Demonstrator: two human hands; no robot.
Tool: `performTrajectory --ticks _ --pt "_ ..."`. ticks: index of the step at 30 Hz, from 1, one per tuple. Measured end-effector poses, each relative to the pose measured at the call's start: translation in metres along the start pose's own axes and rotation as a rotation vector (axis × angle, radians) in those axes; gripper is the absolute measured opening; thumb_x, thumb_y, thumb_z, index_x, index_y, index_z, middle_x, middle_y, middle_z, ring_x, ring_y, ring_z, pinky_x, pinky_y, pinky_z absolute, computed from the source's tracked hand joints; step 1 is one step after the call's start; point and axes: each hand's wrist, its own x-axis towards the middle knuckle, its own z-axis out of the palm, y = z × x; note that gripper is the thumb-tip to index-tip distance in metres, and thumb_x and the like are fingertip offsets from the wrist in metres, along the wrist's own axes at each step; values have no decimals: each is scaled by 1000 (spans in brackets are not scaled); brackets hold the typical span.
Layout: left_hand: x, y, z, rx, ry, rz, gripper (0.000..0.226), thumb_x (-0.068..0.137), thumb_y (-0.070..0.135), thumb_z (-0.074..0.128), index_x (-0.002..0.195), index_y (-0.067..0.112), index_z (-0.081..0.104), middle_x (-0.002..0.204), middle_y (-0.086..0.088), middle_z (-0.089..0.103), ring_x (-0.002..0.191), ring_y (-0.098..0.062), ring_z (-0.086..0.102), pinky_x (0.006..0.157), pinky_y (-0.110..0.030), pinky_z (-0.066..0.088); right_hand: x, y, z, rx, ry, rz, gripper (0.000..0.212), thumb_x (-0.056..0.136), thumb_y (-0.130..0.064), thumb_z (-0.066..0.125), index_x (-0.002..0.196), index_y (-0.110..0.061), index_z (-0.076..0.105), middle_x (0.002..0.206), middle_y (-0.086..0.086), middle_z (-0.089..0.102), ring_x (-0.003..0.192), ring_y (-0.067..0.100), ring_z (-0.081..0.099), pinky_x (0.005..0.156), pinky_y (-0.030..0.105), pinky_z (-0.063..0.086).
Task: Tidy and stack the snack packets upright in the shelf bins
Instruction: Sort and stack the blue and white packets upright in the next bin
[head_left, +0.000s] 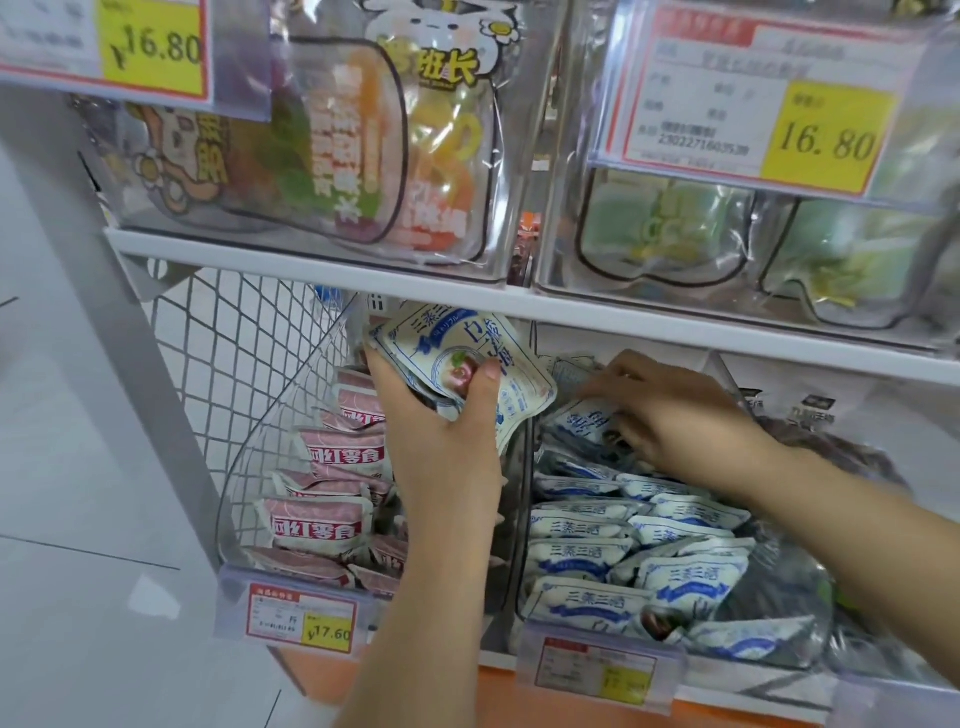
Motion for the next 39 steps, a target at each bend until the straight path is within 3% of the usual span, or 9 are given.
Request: performTrajectory --ticks 6,9,14,16,19,26,30,34,39 --pt "-2 2 -2 4 19 -9 86 75 44 67 145 39 19 149 8 35 135 -16 37 111 -47 32 -19 7 -4 318 22 229 38 86 -14 63 122 -25 53 108 -7 50 89 10 56 79 17 42" --pt "-3 2 -4 1 15 -3 83 78 41 68 145 40 18 149 9 36 135 -15 37 111 -46 32 -17 8 -4 407 -30 330 22 87 -18 64 102 -27 51 94 -14 53 80 -3 50 66 1 34" --pt "-4 3 -2 22 17 -25 86 79 42 68 146 39 15 150 11 33 136 -13 35 112 -46 30 -9 7 -3 285 -266 335 20 88 -32 61 79 -27 45 75 -9 51 67 10 48 54 12 34" --pt "-6 5 -1 33 19 -44 88 81 40 67 148 39 11 153 12 27 139 -12 31 114 -46 27 -3 5 -2 241 -361 346 17 87 -42 60 97 -31 51 96 -8 60 88 18 57 67 11 39" --pt "-6 5 1 18 20 -49 87 81 38 68 148 37 12 152 12 30 138 -14 31 114 -46 27 13 -5 -4 223 -363 356 58 83 -48 63 134 -27 44 130 0 55 110 20 56 92 31 47" --pt "-2 4 -1 -33 19 -28 83 81 34 69 146 37 17 147 14 37 134 -9 38 113 -43 30 41 -19 -7 168 -303 272 5 88 -22 60 91 -24 63 90 -12 57 90 12 56 76 26 42" --pt "2 1 -4 -58 13 -27 81 80 33 70 145 36 21 145 8 41 131 -14 42 110 -44 34 35 -12 0 174 -427 293 21 87 -33 63 101 -16 65 97 -6 64 92 15 60 85 32 50" --pt "3 0 -4 -79 27 -39 84 73 40 70 143 37 24 143 7 43 130 -15 45 108 -45 37 44 -14 27 -35 -589 272 37 91 -38 55 92 -3 64 90 11 66 81 25 61 64 27 43" --pt "0 4 -6 -111 29 -35 79 82 26 69 146 32 22 137 10 50 122 -8 51 106 -39 41 48 -9 31 -31 -681 283 17 96 -16 47 95 -5 59 87 4 52 64 13 49 52 22 34"
